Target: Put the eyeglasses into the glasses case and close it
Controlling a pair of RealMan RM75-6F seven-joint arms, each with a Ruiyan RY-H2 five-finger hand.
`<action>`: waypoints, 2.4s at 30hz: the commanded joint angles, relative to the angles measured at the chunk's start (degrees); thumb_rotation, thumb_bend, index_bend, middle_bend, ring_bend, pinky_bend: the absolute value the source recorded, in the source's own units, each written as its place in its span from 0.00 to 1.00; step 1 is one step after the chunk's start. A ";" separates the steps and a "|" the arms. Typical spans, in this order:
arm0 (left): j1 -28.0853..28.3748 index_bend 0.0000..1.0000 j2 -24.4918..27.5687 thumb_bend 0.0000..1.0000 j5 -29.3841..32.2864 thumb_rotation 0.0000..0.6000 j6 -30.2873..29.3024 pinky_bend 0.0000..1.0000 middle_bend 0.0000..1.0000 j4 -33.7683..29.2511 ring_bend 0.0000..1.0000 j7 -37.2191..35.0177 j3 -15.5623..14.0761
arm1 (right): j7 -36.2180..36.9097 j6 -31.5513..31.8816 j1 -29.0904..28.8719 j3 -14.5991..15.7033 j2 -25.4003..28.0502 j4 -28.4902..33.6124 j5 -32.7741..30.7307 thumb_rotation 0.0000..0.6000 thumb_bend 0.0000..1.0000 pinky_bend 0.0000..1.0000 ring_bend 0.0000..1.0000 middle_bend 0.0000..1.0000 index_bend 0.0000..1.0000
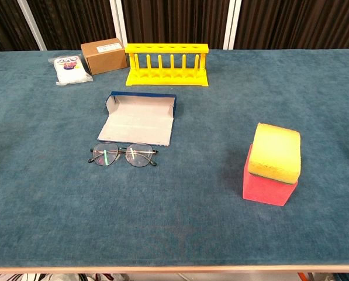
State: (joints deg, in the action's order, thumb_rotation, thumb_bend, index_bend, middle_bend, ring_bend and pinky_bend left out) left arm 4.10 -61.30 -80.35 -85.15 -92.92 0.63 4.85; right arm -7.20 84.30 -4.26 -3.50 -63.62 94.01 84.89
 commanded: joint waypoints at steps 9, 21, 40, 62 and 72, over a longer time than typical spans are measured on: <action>-0.33 0.00 -0.41 0.09 -1.18 1.00 -0.98 0.00 0.00 -0.53 0.00 1.14 -0.49 | 0.54 -0.33 -0.08 0.23 0.24 -0.07 0.32 1.00 0.00 0.21 0.00 0.00 0.00; -0.03 0.00 -0.54 0.09 -1.16 1.00 -0.13 0.00 0.00 -0.47 0.00 0.77 -0.62 | 0.93 -0.25 0.00 0.14 0.35 0.02 0.19 1.00 0.00 0.21 0.00 0.00 0.00; 11.20 0.08 6.08 0.19 0.39 1.00 16.17 0.00 0.00 -6.98 0.00 -0.22 2.77 | 2.30 -1.08 0.07 -0.06 0.65 0.79 -1.15 1.00 0.00 0.21 0.00 0.00 0.00; 37.68 0.42 -6.90 0.33 40.24 1.00 28.99 0.00 0.05 -13.45 0.00 30.12 9.14 | 3.28 -2.15 -0.01 -0.22 1.07 1.71 -2.49 1.00 0.00 0.21 0.00 0.00 0.00; 42.70 0.48 -16.42 0.34 46.29 1.00 25.35 0.00 0.10 -10.28 0.00 35.42 7.68 | 3.24 -2.61 -0.15 -0.45 1.14 1.82 -3.25 1.00 0.00 0.21 0.00 0.00 0.00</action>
State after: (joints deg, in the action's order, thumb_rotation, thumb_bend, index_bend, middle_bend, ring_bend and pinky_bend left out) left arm 45.93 -76.62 -34.86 -58.99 -103.93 35.16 12.91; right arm -3.96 81.72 -4.40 -3.94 -62.49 95.82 81.67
